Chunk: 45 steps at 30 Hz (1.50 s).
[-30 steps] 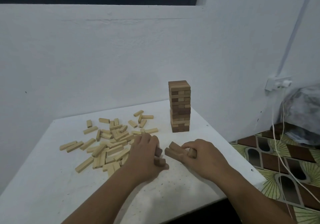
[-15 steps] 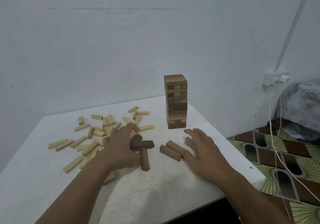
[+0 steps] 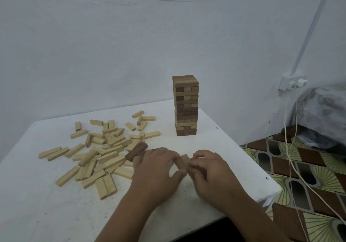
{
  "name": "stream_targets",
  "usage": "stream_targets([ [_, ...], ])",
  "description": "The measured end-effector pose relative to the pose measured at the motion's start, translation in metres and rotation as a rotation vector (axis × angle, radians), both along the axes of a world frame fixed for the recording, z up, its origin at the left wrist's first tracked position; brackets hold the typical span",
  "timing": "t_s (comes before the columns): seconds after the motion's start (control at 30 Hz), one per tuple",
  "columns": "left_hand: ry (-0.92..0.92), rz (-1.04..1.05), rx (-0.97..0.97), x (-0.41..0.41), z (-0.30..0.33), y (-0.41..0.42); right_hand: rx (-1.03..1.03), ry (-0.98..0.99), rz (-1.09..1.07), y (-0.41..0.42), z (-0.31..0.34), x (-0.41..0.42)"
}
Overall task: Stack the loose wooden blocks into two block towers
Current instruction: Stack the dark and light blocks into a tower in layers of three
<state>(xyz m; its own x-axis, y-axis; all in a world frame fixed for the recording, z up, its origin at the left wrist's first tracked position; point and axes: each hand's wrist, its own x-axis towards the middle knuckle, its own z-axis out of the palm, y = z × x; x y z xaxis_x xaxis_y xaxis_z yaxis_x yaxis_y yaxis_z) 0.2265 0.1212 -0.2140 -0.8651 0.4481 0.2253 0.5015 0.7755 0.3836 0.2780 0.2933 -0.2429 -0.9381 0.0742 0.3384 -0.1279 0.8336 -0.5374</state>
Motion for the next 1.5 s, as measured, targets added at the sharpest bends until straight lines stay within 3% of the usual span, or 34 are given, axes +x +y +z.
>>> stream_targets([
  [0.23, -0.008, 0.023, 0.062, 0.010, -0.006, -0.001, -0.020, 0.057, -0.041, -0.007, -0.009, -0.001],
  [0.4, 0.010, -0.015, -0.022, 0.010, -0.010, -0.008, -0.023, 0.088, -0.014, -0.009, -0.006, 0.004],
  [0.6, -0.072, -0.140, -0.104, -0.002, 0.000, -0.015, -0.042, -0.217, 0.141, 0.010, 0.019, 0.005],
  [0.73, -0.085, -0.211, -0.187, -0.010, 0.012, -0.015, -0.097, -0.296, 0.170, 0.015, 0.035, -0.004],
  [1.07, -0.225, -0.271, 0.051, -0.025, 0.010, -0.010, -0.135, -0.338, 0.250, 0.018, 0.047, -0.018],
  [1.5, -0.109, -0.322, 0.243, -0.044, 0.078, 0.004, -0.165, -0.110, 0.278, 0.040, 0.111, -0.028],
])
